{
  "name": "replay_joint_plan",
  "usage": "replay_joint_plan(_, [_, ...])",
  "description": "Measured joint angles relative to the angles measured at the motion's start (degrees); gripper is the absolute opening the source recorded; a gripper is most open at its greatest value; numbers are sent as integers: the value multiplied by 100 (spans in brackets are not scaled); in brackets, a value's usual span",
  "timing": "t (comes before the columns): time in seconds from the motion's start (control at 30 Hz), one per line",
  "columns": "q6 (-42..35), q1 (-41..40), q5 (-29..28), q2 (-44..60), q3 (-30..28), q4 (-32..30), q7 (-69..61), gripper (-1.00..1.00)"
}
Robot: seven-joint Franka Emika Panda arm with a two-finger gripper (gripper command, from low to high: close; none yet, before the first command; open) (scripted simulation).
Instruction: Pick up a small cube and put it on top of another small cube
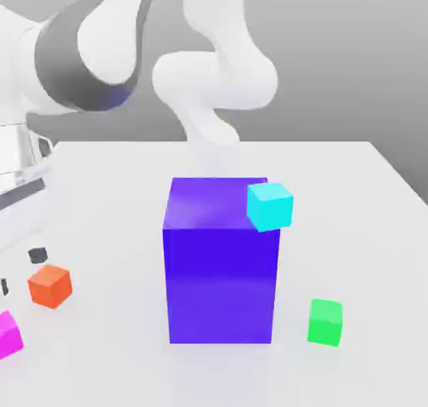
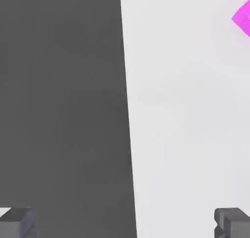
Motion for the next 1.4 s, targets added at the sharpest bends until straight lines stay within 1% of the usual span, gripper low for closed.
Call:
replay_joint_plan(0.13, [324, -23, -128, 624, -413, -60, 1174, 0])
replay_joint_plan(0.27, [665, 78, -291, 1193, -998, -123, 2357, 0])
replay_joint_plan(0.33, [905, -36, -119, 1542, -925, -61, 2416, 0])
replay_joint_plan(0.43, [1317, -380, 312, 2128, -514, 91, 2154, 0])
replay_joint_plan(0.47, [1390, -448, 387, 2231, -431, 119, 2102, -100])
replay_joint_plan(0.67, [1441, -483, 425, 2282, -390, 133, 2077, -100])
replay_joint_plan(0.73, [1293, -345, 256, 2070, -562, 74, 2202, -100])
replay_joint_plan(0.83, [916, -50, -194, 1527, -950, -79, 2533, -100])
replay_joint_plan(0.87, [849, 36, -304, 1393, -965, -60, 2528, -100])
replay_joint_plan(0.9, [841, 134, -364, 1307, -858, 17, 2414, -100])
replay_joint_plan(1.0, [794, 529, -416, 1118, -443, -11, 2299, -100])
replay_joint_plan(1.2, [760, 1397, -523, 684, 378, -253, 2279, -100])
replay_joint_plan(1.4, [809, 2273, -761, 112, 1151, -534, 2352, -100])
